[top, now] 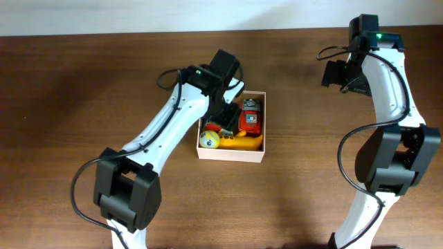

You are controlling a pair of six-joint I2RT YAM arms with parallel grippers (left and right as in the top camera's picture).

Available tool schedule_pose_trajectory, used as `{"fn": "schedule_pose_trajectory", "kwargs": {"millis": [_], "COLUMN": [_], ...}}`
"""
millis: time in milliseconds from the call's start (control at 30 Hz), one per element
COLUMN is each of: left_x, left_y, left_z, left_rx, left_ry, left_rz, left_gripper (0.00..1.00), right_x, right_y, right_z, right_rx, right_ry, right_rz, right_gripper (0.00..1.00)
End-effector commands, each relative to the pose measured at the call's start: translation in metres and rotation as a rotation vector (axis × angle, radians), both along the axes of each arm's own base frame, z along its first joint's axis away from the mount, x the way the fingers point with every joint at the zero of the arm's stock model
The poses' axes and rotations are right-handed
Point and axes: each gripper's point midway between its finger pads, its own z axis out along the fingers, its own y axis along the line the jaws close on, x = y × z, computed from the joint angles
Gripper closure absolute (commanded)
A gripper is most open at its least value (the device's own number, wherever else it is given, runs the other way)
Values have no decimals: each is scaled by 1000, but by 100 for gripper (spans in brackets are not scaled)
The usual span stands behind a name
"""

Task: Pack container
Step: 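Lower the yellow ball into the box's front left corner and release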

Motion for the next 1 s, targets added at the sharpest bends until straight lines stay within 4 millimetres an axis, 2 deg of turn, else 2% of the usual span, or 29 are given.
{"fn": "schedule_pose_trajectory", "kwargs": {"millis": [0, 100, 233, 433, 533, 667, 967], "left_x": [6, -2, -22, -50, -50, -45, -50], "left_y": [0, 4, 16, 32, 33, 29, 32], "left_z": [13, 18, 19, 17, 17, 15, -14], "left_rx": [-1, 17, 65, 130, 130, 120, 163], "left_ry": [-25, 7, 89, 203, 205, 187, 259], "left_rz": [-13, -14, -14, -14, -14, -15, -30], "left_gripper": [33, 33, 35, 44, 48, 48, 53], "right_x": [0, 0, 0, 0, 0, 0, 0], "right_y": [-1, -1, -1, -1, -1, -1, -1], "right_z": [1, 1, 1, 1, 1, 1, 1], "right_rx": [-7, -7, -7, -7, -7, -7, -7], "right_ry": [-1, -1, -1, -1, -1, -1, -1], "right_rz": [1, 1, 1, 1, 1, 1, 1], "right_gripper": [1, 1, 1, 1, 1, 1, 1]}}
